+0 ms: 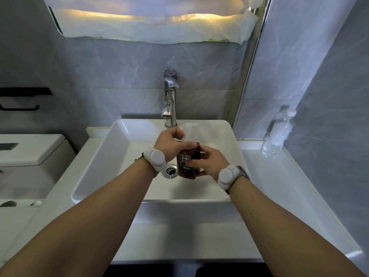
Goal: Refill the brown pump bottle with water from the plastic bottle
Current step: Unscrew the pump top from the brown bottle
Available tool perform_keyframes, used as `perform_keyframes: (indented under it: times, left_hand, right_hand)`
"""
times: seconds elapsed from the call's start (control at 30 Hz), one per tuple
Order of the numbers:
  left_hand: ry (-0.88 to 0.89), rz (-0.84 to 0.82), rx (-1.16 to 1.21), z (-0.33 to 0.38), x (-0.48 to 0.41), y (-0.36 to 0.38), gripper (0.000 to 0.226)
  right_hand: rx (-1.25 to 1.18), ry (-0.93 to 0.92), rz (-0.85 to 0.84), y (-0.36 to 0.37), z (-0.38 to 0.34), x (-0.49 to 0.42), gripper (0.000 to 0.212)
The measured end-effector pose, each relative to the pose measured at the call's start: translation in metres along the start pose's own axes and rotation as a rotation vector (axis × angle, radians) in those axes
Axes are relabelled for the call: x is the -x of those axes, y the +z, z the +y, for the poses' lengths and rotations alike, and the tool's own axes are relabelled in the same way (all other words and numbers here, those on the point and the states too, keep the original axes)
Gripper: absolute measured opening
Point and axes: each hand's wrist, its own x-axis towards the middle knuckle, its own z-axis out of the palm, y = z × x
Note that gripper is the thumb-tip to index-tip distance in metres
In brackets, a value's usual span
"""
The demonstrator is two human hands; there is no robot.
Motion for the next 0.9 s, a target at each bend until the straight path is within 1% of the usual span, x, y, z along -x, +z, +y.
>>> perform_keyframes:
  times: [0.07, 0.13, 0.2, 0.27, 0.3, 0.37, 0.43, 0.47, 0.5, 0.53, 0.63, 0.73, 0.8, 0.83, 0.9]
  left_hand:
    - [0.024, 0.029, -0.025, -0.001, 0.002, 0.003, 0.045]
    - [0.039, -0.050, 0.034, 0.000, 0.004, 0.004, 0.039]
    - [0.012, -0.150, 0.156, 0.005, 0.007, 0.003, 0.031]
    - [-0.008, -0.189, 0.210, 0.008, 0.007, 0.000, 0.030]
    - [-0.010, -0.183, 0.196, 0.009, 0.007, -0.001, 0.029]
    - [-0.013, -0.118, 0.140, 0.009, 0.006, -0.003, 0.027]
    - [-0.030, -0.032, 0.068, 0.010, 0.004, -0.003, 0.038]
    - [-0.038, -0.014, 0.040, 0.010, 0.004, -0.003, 0.045]
    - [-0.042, -0.013, 0.028, 0.009, 0.005, -0.002, 0.049]
    - [-0.038, -0.027, 0.032, 0.009, 0.005, -0.003, 0.048]
    - [-0.033, -0.111, 0.133, 0.009, 0.008, -0.005, 0.029]
    - [-0.055, -0.126, 0.153, 0.011, 0.009, -0.007, 0.031]
    - [-0.052, -0.140, 0.146, 0.012, 0.009, -0.008, 0.028]
    - [-0.050, -0.130, 0.142, 0.014, 0.009, -0.007, 0.027]
    - [-0.040, -0.068, 0.104, 0.015, 0.009, -0.006, 0.033]
  right_hand:
    - [-0.006, -0.002, 0.003, 0.001, -0.001, 0.001, 0.051]
    - [-0.025, -0.006, 0.007, 0.000, -0.002, 0.002, 0.048]
    - [-0.052, -0.007, 0.008, -0.001, -0.002, 0.003, 0.045]
    - [-0.055, -0.005, 0.010, -0.002, -0.001, 0.002, 0.046]
    - [-0.049, -0.004, 0.012, -0.002, -0.001, 0.002, 0.046]
    - [-0.040, -0.010, 0.012, -0.001, -0.001, 0.002, 0.046]
    - [-0.032, -0.019, 0.007, -0.001, 0.000, 0.003, 0.047]
    - [-0.029, -0.019, 0.006, -0.001, 0.000, 0.003, 0.048]
    - [-0.027, -0.018, 0.006, -0.001, 0.001, 0.003, 0.049]
    - [-0.028, -0.017, 0.006, -0.001, 0.001, 0.003, 0.050]
    - [-0.045, -0.012, 0.003, -0.001, 0.001, 0.003, 0.050]
    - [-0.039, -0.007, 0.000, -0.002, 0.001, 0.004, 0.049]
    - [-0.032, -0.005, 0.001, -0.002, 0.002, 0.004, 0.048]
    - [-0.031, -0.005, 0.002, -0.002, 0.002, 0.004, 0.048]
    - [-0.022, -0.008, 0.000, -0.001, 0.001, 0.005, 0.047]
